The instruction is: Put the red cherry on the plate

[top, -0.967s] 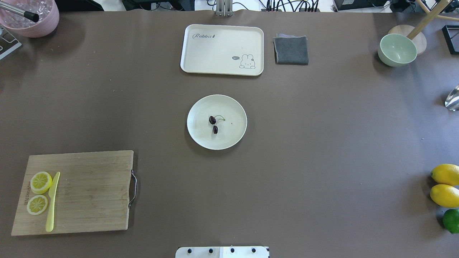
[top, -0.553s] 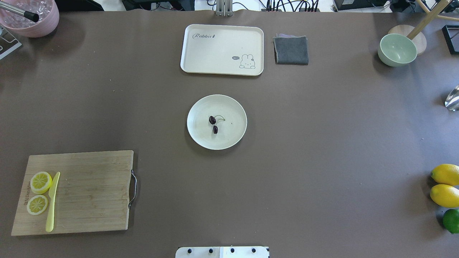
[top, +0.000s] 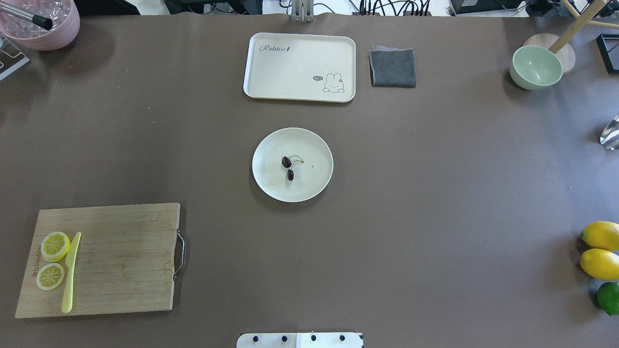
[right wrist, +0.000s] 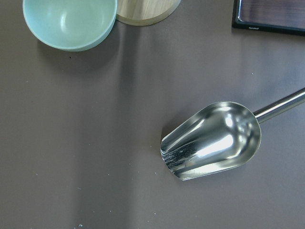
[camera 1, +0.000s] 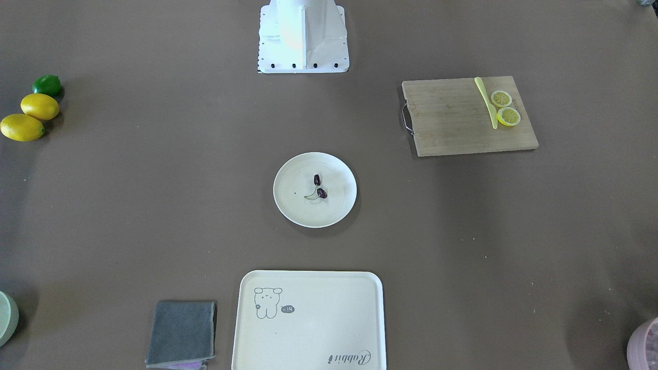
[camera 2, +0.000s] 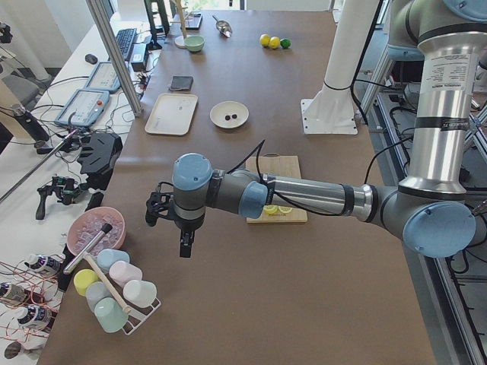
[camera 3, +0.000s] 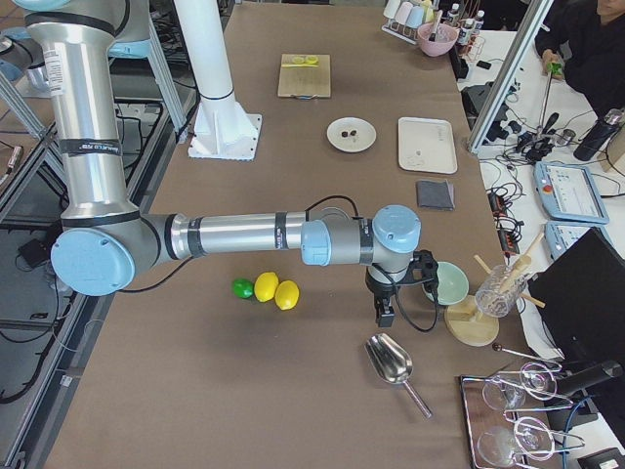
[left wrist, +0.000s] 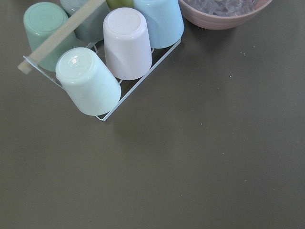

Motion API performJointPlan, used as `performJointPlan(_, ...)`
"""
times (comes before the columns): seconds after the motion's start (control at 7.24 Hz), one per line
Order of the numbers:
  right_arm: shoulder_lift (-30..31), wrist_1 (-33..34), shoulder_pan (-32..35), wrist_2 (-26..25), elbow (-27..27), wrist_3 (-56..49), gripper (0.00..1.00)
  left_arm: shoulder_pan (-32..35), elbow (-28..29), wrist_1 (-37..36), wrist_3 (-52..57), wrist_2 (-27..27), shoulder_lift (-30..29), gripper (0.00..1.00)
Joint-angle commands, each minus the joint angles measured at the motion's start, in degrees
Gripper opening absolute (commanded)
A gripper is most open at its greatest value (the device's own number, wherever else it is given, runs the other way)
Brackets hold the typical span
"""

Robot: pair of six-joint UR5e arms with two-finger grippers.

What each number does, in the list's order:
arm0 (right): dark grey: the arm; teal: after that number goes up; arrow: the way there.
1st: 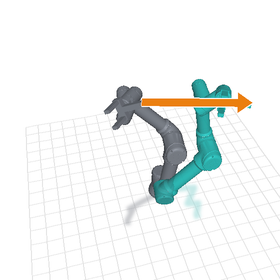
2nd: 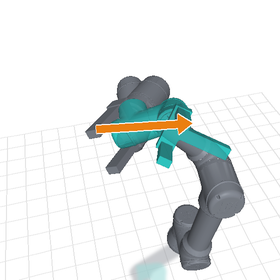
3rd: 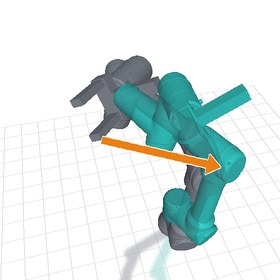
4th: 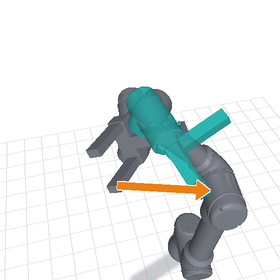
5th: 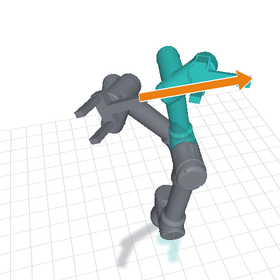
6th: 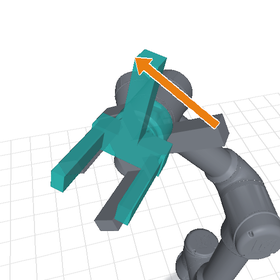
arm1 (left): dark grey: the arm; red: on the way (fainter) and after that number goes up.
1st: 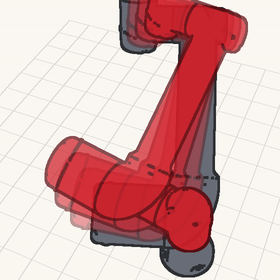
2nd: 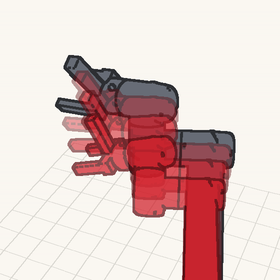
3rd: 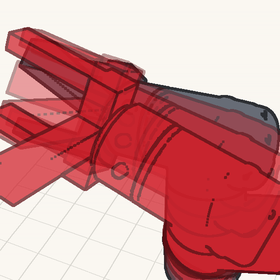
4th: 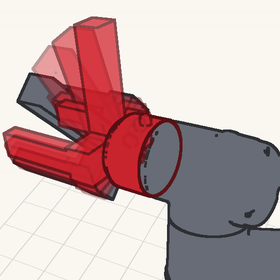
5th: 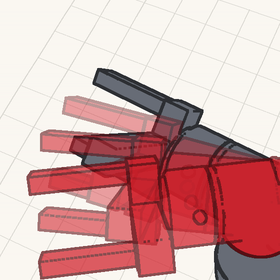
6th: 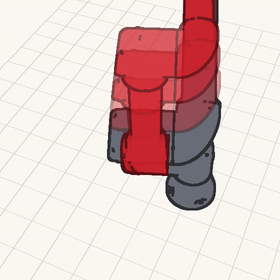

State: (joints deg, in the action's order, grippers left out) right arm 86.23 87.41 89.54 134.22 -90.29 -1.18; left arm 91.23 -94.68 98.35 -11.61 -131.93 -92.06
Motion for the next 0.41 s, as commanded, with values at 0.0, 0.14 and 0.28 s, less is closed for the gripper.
performJointPlan(0.0, 0.35, -1.10, -0.07, -0.10, 0.11, 0.39, 1.00, 0.00, 0.02, 0.09, -0.08, 0.00, 0.03, 0.98)
performJointPlan(0.14, 0.26, -1.10, -0.07, -0.01, 0.11, 0.39, 1.00, 0.00, 0.02, 0.00, -0.08, 0.00, 0.03, 0.98)
performJointPlan(0.28, 0.26, -1.10, -0.07, 0.16, 0.11, 0.39, 1.00, 0.00, 0.02, 0.00, -0.08, 0.00, -0.05, 0.98)
